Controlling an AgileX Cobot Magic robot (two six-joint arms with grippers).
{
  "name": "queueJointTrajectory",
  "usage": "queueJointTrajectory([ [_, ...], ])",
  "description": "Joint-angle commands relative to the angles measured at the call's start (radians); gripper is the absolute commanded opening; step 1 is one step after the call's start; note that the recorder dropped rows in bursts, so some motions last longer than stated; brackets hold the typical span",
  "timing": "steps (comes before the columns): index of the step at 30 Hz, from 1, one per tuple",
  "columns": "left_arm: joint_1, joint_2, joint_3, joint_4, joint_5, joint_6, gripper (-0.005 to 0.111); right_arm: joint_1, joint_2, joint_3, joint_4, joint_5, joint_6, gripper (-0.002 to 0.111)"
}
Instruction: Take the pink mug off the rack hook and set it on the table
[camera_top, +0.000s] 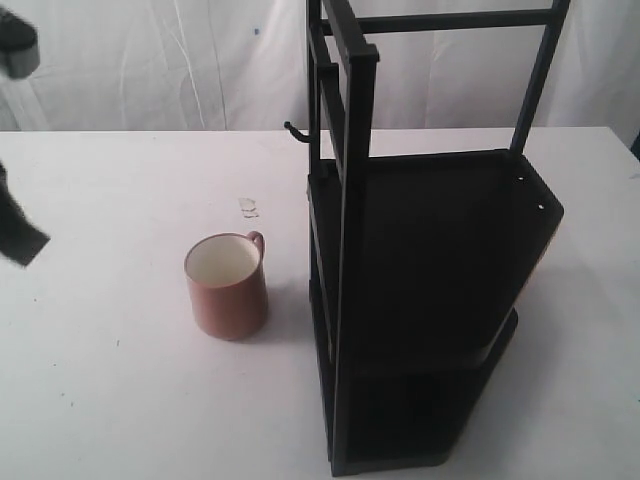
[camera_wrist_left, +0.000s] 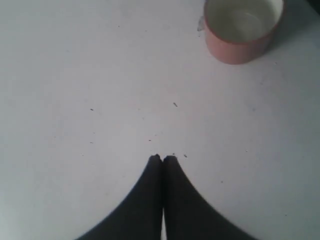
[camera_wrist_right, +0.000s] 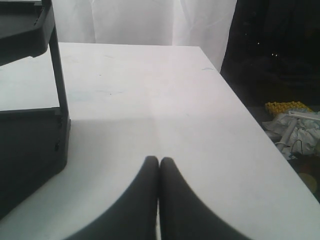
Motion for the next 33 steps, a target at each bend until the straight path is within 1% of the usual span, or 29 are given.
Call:
queueJointTrajectory([
  [1,0.003,-0.201,0.249,-0.047,-0.197,-0.013,0.001,-0.006,-0.004,0.002,0.031,-0.010,0.063,0.000],
  [2,0.003,-0.252,0.302,-0.047,-0.257,-0.011,0.001,-0.006,-0.004,0.002,0.031,-0.008,0.085,0.000],
  [3,0.003,-0.343,0.390,-0.047,-0.362,-0.011,0.001,-0.006,-0.004,0.002,0.031,-0.008,0.102,0.000],
  [4,0.003,-0.391,0.435,-0.049,-0.416,-0.013,0.001,-0.006,-0.004,0.002,0.031,-0.008,0.102,0.000],
  [6,0.003,-0.474,0.512,-0.099,-0.497,-0.015,0.001,-0.006,-0.004,0.002,0.031,-0.008,0.102,0.000],
  [8,0.003,-0.577,0.581,-0.160,-0.524,-0.015,0.001,-0.006,-0.004,0.002,0.031,-0.008,0.102,0.000],
  [12,0.003,-0.658,0.612,-0.167,-0.484,-0.010,0.001,-0.006,-0.004,0.002,0.031,-0.008,0.102,0.000],
  [17,0.003,-0.662,0.612,-0.165,-0.484,-0.010,0.001,-0.006,-0.004,0.002,0.029,-0.008,0.102,0.000],
  [18,0.003,-0.662,0.612,-0.146,-0.488,-0.007,0.001,-0.006,-0.004,0.002,0.029,-0.008,0.102,0.000],
  [19,0.003,-0.662,0.612,-0.091,-0.517,-0.007,0.001,-0.006,-0.004,0.002,0.029,-0.008,0.102,0.000],
  [20,0.003,-0.662,0.612,-0.067,-0.545,-0.007,0.001,-0.006,-0.004,0.002,0.029,-0.008,0.102,0.000],
  [22,0.006,-0.665,0.612,-0.067,-0.619,0.000,0.001,-0.006,-0.004,0.002,0.029,-0.008,0.102,0.000],
  [24,0.042,-0.666,0.612,-0.067,-0.666,0.019,0.001,-0.006,-0.004,0.002,0.029,-0.008,0.102,0.000],
  [26,0.116,-0.673,0.612,-0.082,-0.672,0.019,0.001,-0.006,-0.004,0.002,0.029,-0.008,0.102,0.000],
  [28,0.200,-0.689,0.612,-0.104,-0.630,0.028,0.001,-0.006,-0.004,0.002,0.029,-0.008,0.102,0.000],
  [31,0.326,-0.726,0.630,-0.148,-0.551,0.097,0.001,-0.006,-0.004,0.002,0.029,-0.008,0.102,0.000],
  [33,0.371,-0.758,0.668,-0.150,-0.544,0.101,0.001,-0.006,-0.004,0.002,0.029,-0.008,0.102,0.000],
])
